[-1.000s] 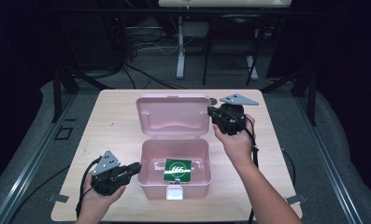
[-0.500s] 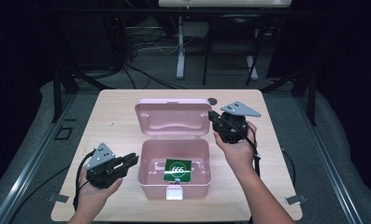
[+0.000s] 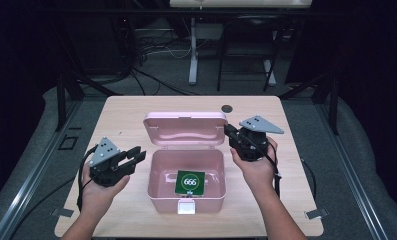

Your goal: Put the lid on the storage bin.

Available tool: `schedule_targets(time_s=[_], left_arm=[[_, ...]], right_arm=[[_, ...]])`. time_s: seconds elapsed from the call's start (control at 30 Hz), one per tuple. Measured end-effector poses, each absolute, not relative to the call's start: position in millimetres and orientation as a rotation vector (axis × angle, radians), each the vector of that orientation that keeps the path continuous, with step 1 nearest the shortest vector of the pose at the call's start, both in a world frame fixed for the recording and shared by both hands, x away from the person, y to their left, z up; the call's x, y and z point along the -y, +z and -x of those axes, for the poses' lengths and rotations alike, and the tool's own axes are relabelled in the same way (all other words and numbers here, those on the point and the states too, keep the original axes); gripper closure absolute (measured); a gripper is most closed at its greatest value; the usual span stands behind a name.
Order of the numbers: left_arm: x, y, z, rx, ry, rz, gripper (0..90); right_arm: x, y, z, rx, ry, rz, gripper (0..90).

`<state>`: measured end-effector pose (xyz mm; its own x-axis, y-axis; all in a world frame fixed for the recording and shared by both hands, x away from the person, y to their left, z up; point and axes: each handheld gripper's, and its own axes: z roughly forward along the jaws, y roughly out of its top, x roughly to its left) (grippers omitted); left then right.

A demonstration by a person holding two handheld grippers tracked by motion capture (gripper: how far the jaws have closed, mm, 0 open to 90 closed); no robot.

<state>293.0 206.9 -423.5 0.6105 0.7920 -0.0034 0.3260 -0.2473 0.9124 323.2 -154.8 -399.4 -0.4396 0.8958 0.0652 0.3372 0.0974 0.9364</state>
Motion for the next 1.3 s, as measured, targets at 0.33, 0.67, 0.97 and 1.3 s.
schedule_targets(time_s=[0.33,0.67,0.97,1.3], left_arm=[[-203.8,-405.4,-307.6,-0.911,0.620,-1.778,71.1],[-195.8,-390.2,-318.1,-0.894,0.619,-1.733,69.0],[-187.8,-384.0,-324.0,-0.908,0.649,-1.750,77.5],[-187.1,-384.4,-323.9,-0.921,0.660,-1.754,80.0]], right_arm=[[153.9,-399.7,-315.9,-1.843,1.332,-1.202,86.5],[155.7,-401.8,-313.6,-1.839,1.355,-1.205,86.3],[156.7,-402.7,-311.8,-1.839,1.360,-1.205,86.1],[160.6,-401.2,-309.6,-1.845,1.403,-1.211,85.8]])
